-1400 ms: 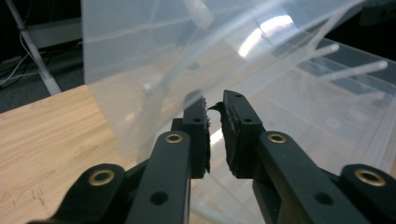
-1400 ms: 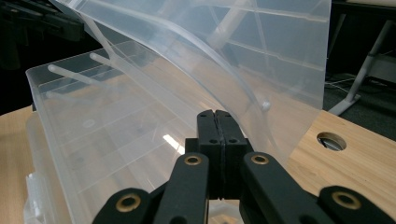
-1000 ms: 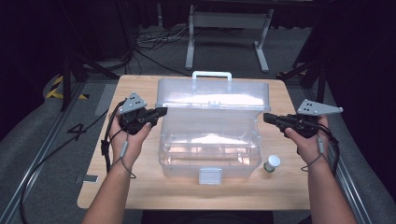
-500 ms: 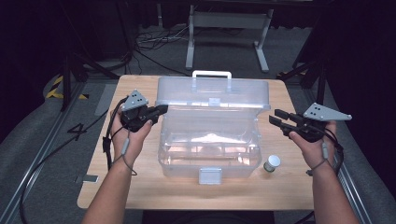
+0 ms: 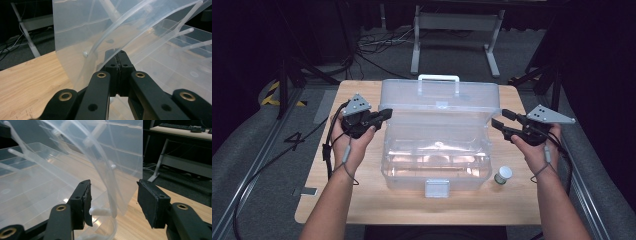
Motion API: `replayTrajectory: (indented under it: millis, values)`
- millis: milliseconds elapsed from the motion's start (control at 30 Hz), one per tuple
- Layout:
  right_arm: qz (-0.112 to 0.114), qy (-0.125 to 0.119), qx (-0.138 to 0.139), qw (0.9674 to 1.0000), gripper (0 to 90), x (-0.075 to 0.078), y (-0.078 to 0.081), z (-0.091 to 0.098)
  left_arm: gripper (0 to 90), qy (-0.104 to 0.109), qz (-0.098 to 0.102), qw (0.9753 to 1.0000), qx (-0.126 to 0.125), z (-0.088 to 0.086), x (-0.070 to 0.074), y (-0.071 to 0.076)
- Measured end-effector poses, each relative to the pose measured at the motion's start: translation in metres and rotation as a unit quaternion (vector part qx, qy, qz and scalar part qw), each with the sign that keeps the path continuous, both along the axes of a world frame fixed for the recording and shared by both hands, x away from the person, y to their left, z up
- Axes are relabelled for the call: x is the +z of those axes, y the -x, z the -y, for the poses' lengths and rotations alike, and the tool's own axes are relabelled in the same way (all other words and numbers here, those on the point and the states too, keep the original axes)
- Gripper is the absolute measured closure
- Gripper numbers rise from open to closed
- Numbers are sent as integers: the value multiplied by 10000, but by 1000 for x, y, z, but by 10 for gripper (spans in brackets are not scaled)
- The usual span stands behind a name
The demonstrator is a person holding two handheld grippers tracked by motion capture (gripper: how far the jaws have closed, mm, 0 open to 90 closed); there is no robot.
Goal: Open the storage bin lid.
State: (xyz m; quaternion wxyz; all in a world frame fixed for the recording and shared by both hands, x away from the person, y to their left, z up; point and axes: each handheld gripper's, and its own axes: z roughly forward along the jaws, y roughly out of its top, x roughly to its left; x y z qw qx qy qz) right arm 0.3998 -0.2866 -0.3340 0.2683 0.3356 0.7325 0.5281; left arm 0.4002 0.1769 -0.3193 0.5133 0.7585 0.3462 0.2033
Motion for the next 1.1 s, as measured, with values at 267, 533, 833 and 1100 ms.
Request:
replayTrajectory:
  millis: [267, 533, 833, 1100]
  values:
    - [198, -36, -166, 9997, 439, 6, -8, -12, 888, 36, 24, 10000, -34, -1, 0, -3]
    - [169, -24, -366, 9992, 436, 13, -13, -24, 876, -11, 14, 10000, -56, 0, 1, -2]
    - [362, 39, -662, 9971, 441, 12, -20, -36, 873, -18, 1, 10000, -76, 1, 1, -2]
    - [490, -128, -779, 9957, 441, 13, -22, -39, 868, -78, -10, 9999, -102, 2, 0, -3]
